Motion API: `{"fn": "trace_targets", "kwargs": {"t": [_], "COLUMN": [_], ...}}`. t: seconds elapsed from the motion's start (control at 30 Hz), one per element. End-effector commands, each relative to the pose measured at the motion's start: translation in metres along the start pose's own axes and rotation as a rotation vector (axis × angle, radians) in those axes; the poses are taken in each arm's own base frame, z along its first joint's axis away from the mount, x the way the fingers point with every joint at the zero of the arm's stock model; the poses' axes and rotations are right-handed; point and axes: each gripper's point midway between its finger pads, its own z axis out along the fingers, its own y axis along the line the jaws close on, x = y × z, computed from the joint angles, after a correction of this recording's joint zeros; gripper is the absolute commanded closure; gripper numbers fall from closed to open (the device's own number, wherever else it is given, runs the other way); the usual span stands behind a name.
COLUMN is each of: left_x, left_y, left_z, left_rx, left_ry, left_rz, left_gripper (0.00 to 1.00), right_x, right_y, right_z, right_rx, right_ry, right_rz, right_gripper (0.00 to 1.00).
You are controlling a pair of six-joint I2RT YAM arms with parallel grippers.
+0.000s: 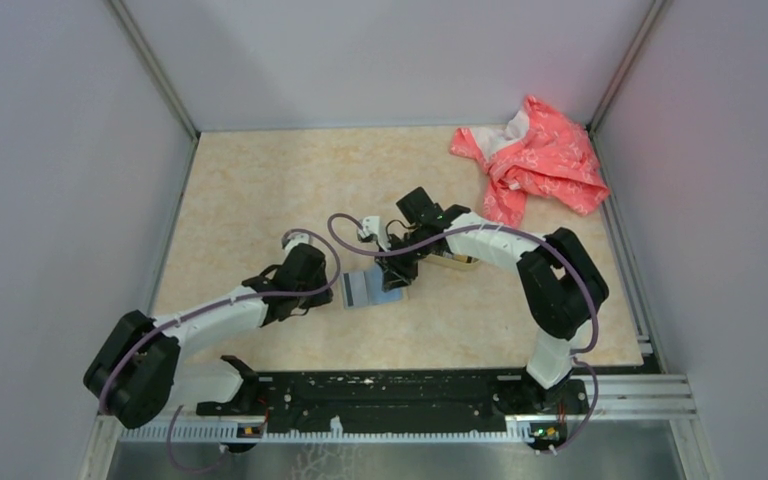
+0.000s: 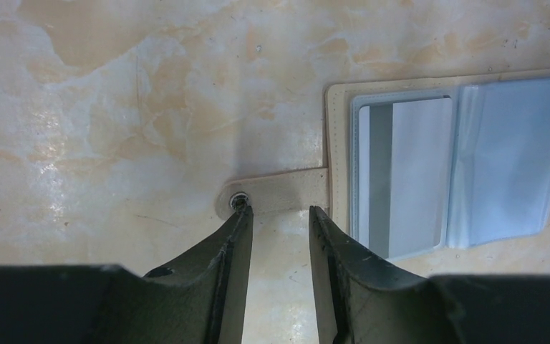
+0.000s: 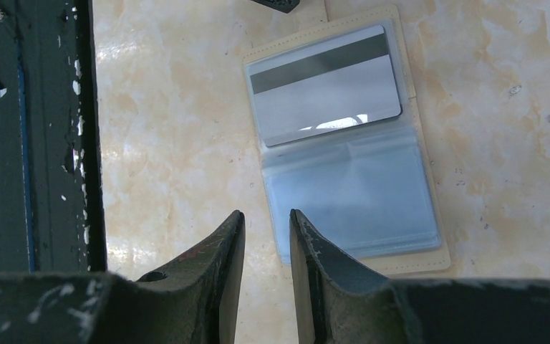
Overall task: Put the credit cards into the card holder
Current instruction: Close the card holder at the center of the board.
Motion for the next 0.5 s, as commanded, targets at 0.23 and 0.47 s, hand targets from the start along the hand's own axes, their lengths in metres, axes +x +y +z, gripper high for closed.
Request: {"fn": "trace_targets", "kwargs": {"t": [0.23,0.47], "left_x": [-0.008,0.003], "left_y": [0.003,0.014], "left_z": [-0.028,-0.017], "left_rx": [0.068,0.02], "left_ry": [-0.062,-0.046], "left_rz": [0.01,-0.02], "left_gripper": [0.46,0.46], "right_x": [-0.022,-0.02], "right_y": [-0.011,-0.012], "right_z": [-0.01,-0.009], "right_rx": [0.011,0.009], "right_ry": [-0.066,-0.061], "right_rz": [0.002,0.009], "right_gripper": [0.7,0.69]}}
